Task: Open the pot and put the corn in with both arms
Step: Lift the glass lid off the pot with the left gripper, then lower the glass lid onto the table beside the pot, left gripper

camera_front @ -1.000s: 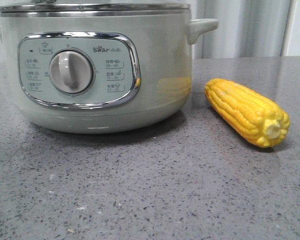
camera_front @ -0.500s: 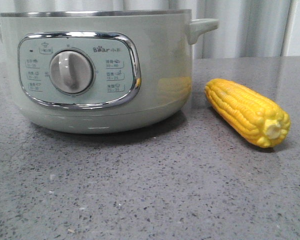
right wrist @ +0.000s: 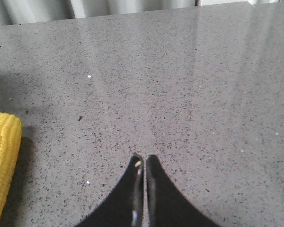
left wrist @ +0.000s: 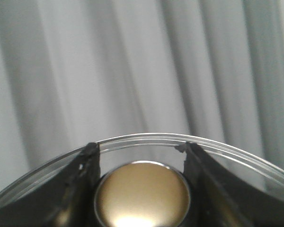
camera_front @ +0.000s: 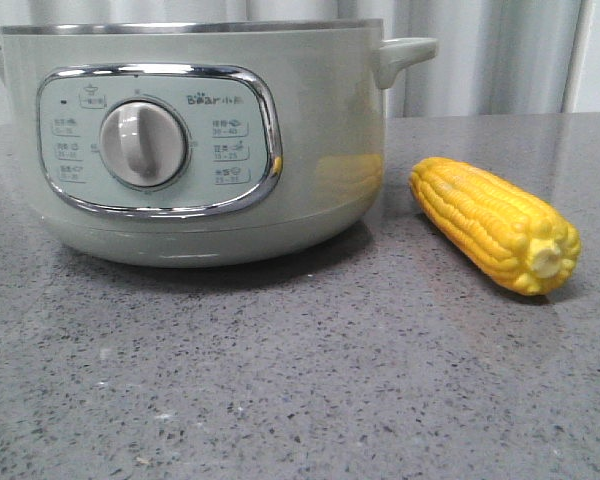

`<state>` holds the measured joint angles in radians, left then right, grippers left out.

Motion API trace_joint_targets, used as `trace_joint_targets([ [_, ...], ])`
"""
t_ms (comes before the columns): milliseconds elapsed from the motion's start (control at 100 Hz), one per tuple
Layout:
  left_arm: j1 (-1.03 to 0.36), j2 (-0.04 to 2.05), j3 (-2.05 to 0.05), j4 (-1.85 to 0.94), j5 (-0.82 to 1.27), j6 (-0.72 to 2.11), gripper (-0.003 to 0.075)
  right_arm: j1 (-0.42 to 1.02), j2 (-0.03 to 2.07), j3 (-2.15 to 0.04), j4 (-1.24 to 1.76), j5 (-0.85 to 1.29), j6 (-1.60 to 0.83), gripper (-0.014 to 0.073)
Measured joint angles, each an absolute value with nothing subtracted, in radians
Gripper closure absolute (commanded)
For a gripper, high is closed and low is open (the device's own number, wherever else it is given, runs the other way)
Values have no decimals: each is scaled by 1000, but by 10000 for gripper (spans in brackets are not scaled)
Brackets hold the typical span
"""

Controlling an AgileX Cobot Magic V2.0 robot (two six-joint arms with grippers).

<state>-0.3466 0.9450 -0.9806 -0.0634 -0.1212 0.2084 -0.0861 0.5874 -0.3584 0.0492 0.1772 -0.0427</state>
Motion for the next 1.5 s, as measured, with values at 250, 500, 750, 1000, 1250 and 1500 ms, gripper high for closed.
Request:
trace_joint_targets([
  [250,-88,854,-902,-63,-16,210,741,-86,587,-358,49,177,-43,667],
  [500,16,846,-742,-145,-30,212,741,-86,587,-358,51,177,-43,667],
  [750,18,903,-602,-193,-104,212,741,-86,587,-358,51,177,-43,667],
  [1000,18,1005,-576,-197,-110,212,741,-86,587,-358,51,177,-43,667],
  [1250,-9,1153,-576,-197,-133,212,740,-86,587,-358,51,177,-42,667],
  [1500,-85,1261,-576,-197,-199,212,740,-86,587,-358,51,177,-42,667],
])
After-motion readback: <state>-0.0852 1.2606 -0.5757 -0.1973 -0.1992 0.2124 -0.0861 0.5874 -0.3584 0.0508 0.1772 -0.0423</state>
